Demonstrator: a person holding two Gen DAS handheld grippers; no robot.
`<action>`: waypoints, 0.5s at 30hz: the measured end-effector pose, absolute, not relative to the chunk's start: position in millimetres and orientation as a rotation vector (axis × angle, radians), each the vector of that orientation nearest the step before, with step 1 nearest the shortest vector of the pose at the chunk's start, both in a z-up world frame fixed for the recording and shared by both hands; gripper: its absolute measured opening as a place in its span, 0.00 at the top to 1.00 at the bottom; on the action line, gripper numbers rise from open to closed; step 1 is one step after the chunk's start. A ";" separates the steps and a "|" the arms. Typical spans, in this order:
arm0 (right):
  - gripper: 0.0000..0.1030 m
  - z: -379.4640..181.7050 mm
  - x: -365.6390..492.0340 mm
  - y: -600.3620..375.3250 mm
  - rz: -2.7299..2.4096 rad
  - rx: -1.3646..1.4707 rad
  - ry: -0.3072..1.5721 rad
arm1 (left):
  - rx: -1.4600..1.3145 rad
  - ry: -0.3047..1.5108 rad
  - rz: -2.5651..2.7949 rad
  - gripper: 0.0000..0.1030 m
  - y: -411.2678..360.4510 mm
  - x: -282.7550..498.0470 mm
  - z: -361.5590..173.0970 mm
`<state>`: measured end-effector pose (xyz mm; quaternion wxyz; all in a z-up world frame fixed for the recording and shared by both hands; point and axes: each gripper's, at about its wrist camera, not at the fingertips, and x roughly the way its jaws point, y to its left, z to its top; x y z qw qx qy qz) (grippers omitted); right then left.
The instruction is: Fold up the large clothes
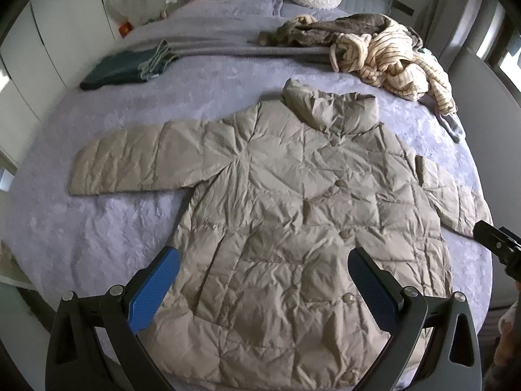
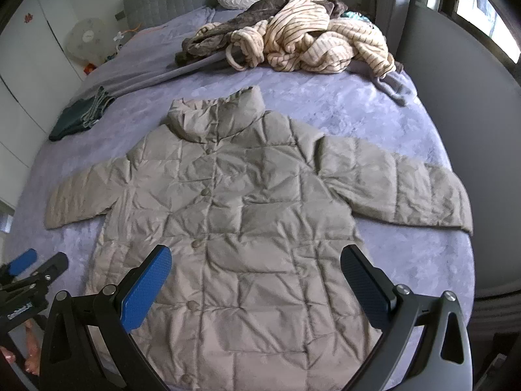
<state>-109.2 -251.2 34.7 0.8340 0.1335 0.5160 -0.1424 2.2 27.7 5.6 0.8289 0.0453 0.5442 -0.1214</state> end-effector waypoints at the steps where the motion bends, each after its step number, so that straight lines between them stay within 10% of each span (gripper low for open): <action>1: 0.00 25.0 -107.4 -249.7 -0.293 0.298 1.095 | 0.095 1.161 -0.259 0.00 30.8 5.6 1.8; 15: 0.00 -42.3 -41.2 -170.2 -0.199 0.414 1.205 | -0.140 1.259 -0.209 0.00 158.2 110.8 -105.3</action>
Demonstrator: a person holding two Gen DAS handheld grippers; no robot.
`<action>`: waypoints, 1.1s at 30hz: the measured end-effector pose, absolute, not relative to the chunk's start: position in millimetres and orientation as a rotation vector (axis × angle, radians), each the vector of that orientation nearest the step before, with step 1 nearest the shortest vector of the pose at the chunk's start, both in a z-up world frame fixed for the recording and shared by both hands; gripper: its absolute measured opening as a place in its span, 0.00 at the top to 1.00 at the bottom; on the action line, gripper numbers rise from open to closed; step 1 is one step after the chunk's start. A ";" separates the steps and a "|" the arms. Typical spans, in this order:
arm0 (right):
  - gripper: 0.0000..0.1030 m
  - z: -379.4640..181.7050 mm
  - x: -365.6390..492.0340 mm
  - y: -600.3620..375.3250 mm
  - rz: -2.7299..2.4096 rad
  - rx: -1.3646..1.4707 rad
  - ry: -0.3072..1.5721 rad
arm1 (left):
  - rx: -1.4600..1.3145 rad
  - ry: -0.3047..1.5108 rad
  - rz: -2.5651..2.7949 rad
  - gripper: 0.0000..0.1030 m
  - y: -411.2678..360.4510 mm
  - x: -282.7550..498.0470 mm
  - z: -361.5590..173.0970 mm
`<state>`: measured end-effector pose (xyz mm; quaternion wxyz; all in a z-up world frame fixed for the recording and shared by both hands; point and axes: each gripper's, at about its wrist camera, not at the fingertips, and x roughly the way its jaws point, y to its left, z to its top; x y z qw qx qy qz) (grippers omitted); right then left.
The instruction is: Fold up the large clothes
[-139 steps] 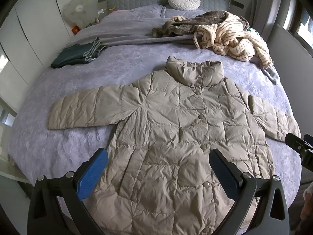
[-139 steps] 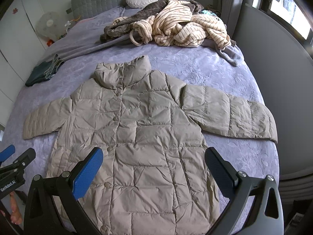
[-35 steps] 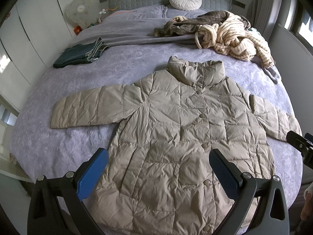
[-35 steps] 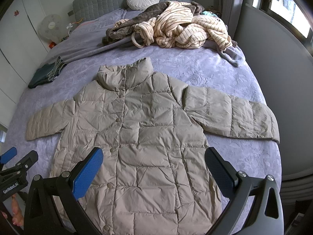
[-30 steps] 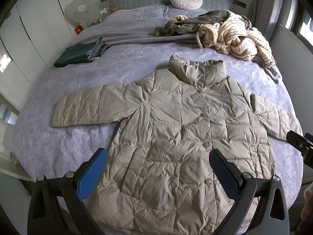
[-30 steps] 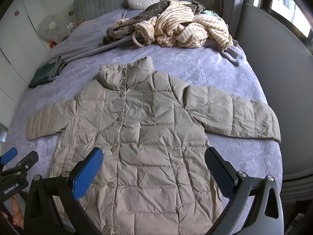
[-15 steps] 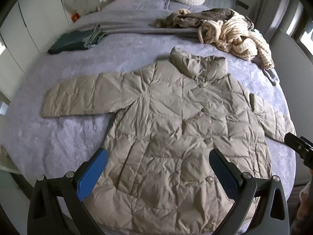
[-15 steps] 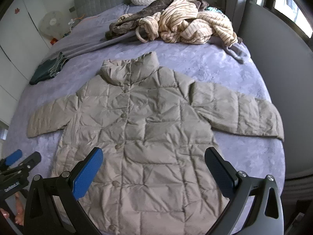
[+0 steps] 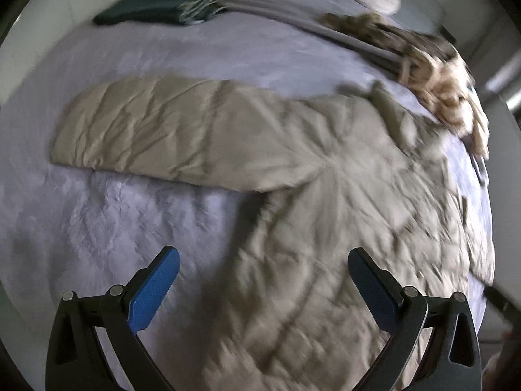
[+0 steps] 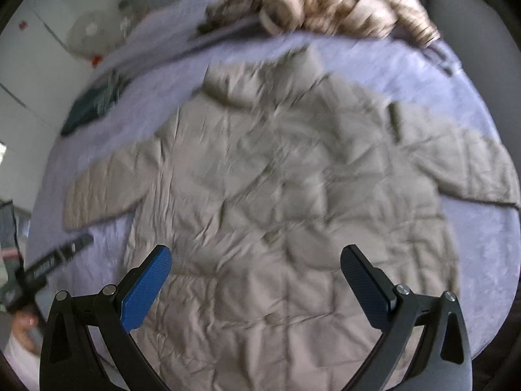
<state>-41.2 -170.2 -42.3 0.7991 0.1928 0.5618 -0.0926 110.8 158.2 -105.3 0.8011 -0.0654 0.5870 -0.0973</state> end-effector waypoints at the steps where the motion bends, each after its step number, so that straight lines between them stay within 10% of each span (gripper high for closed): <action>1: 0.00 -51.1 -36.4 -161.5 -0.191 0.413 1.225 | -0.183 1.261 -0.203 0.00 172.4 121.3 -119.5; 19: 0.00 -144.7 36.2 -96.4 -0.069 0.476 1.228 | -0.540 1.139 -0.025 0.00 299.1 253.7 -220.9; 22: 0.00 -145.0 54.6 -92.4 -0.044 0.499 1.195 | -0.522 1.128 0.013 0.48 307.4 266.5 -223.2; 23: 0.00 -143.4 62.5 -90.6 -0.033 0.512 1.175 | -0.529 1.127 -0.014 0.80 309.1 269.4 -222.5; 26: 0.01 -142.4 81.0 -88.6 -0.018 0.561 1.130 | -0.487 1.081 -0.072 0.90 309.0 269.1 -203.4; 27: 0.09 -142.5 87.7 -88.7 -0.011 0.590 1.112 | -0.447 1.059 -0.080 0.90 305.3 266.1 -194.1; 30: 0.80 -151.0 109.8 -84.9 0.043 0.671 1.108 | -0.404 1.002 -0.137 0.90 297.2 262.1 -162.9; 33: 0.87 -164.5 128.0 -75.6 0.088 0.728 1.114 | -0.371 0.934 -0.214 0.90 288.6 250.3 -131.3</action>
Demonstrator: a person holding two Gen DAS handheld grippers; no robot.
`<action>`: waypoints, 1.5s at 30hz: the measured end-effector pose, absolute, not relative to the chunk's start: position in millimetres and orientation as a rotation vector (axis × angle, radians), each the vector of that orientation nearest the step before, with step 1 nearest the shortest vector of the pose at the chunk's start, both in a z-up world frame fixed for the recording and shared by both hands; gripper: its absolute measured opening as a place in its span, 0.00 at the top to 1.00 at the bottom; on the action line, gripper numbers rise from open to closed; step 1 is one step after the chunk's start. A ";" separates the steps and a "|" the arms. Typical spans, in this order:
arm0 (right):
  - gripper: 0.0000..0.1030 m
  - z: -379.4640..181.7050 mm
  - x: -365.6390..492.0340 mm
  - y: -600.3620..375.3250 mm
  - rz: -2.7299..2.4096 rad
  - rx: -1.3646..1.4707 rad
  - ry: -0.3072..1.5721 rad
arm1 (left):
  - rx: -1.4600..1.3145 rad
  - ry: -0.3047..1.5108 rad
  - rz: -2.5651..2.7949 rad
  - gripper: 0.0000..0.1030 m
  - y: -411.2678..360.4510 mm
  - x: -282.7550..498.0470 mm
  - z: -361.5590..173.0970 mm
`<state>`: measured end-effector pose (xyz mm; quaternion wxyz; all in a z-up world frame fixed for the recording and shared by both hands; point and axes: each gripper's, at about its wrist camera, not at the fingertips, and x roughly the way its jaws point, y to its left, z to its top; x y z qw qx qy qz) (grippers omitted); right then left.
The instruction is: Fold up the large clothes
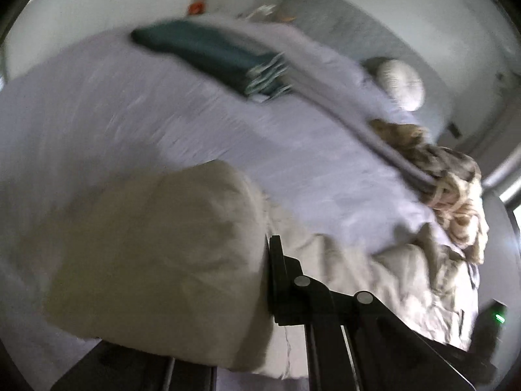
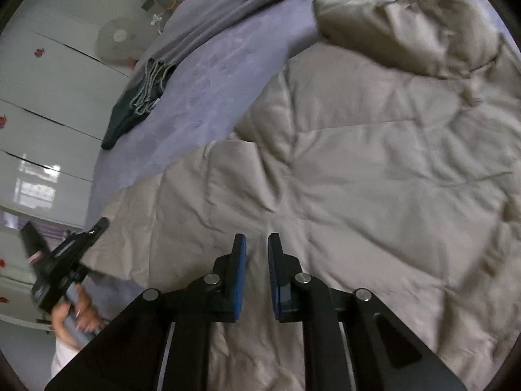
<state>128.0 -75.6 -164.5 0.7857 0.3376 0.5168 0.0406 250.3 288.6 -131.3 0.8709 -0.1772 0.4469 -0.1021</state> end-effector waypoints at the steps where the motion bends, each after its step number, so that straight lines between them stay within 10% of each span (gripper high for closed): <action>1: 0.88 -169.5 133.3 -70.6 0.110 0.737 1.113 | -0.353 0.904 -0.252 0.90 280.8 245.1 -118.0; 17: 0.89 -212.8 108.1 -83.9 0.284 0.863 1.219 | -0.165 0.857 -0.733 0.90 39.2 197.1 -42.8; 31: 0.89 -168.4 -42.3 -278.7 -0.143 0.704 1.100 | 0.362 1.029 -0.661 0.87 -127.0 132.9 -185.7; 35: 0.89 -171.8 -49.1 -285.0 -0.148 0.748 1.091 | 0.351 1.010 -0.658 0.07 -120.9 121.3 -178.0; 43: 0.87 -164.4 -21.0 -267.6 -0.159 0.686 1.095 | 0.266 0.967 -0.638 0.03 -60.6 115.4 -135.6; 45: 0.70 -153.8 -10.7 -257.1 -0.141 0.630 1.086 | 0.216 0.971 -0.612 0.03 -29.2 120.7 -125.4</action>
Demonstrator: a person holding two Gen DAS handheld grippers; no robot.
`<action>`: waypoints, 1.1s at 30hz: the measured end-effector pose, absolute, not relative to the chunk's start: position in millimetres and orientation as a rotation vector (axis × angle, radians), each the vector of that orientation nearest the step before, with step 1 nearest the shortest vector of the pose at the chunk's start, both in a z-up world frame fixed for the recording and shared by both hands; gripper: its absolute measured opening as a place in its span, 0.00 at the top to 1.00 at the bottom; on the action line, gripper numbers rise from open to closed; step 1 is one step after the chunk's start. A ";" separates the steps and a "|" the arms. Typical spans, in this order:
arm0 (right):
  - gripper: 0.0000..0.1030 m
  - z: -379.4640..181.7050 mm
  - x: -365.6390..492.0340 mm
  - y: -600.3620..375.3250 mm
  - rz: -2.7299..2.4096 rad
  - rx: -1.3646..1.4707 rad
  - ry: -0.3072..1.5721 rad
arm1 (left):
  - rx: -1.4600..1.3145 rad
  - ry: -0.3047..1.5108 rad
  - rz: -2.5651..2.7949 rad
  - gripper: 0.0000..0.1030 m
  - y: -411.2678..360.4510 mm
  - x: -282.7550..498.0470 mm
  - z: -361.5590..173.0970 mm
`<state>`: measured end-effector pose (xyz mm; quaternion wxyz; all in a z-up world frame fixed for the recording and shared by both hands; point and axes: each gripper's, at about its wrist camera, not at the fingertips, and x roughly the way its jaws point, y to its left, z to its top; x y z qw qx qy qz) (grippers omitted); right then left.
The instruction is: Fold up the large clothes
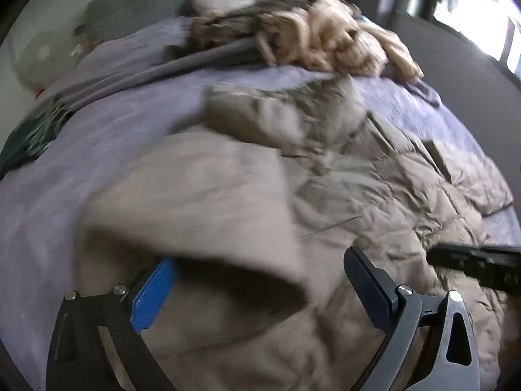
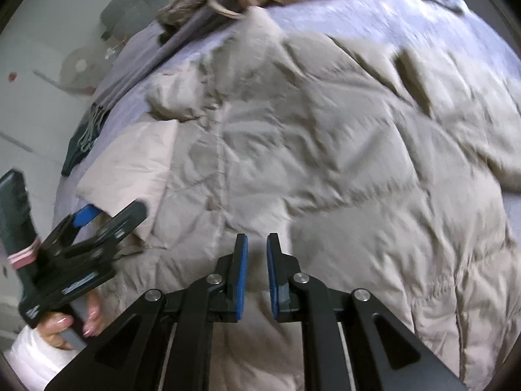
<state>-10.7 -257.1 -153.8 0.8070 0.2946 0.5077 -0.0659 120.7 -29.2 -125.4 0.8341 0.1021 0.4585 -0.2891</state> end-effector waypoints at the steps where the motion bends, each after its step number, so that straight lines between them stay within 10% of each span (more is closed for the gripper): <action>1: 0.43 -148.2 -5.3 -250.7 -0.130 0.602 1.080 | 0.183 0.978 -0.593 0.03 -11.0 123.7 -120.7; 3: 0.23 -134.8 5.3 -233.6 -0.100 0.538 1.050 | 0.123 0.993 -0.544 0.03 21.1 136.8 -119.3; 17: 0.23 -143.4 111.1 -63.3 -0.065 -0.287 1.009 | -0.226 1.219 -0.339 0.03 129.6 192.8 -200.2; 28: 0.23 -129.5 76.3 -207.3 -0.264 0.360 0.927 | -0.082 1.122 -0.298 0.03 111.5 189.7 -175.6; 32: 0.30 -160.5 57.2 -264.0 -0.226 0.763 0.933 | -0.075 1.125 -0.335 0.64 97.5 202.9 -166.1; 33: 0.50 -169.3 54.1 -275.8 -0.213 0.863 0.918 | -0.088 1.139 -0.351 0.75 93.4 207.3 -168.5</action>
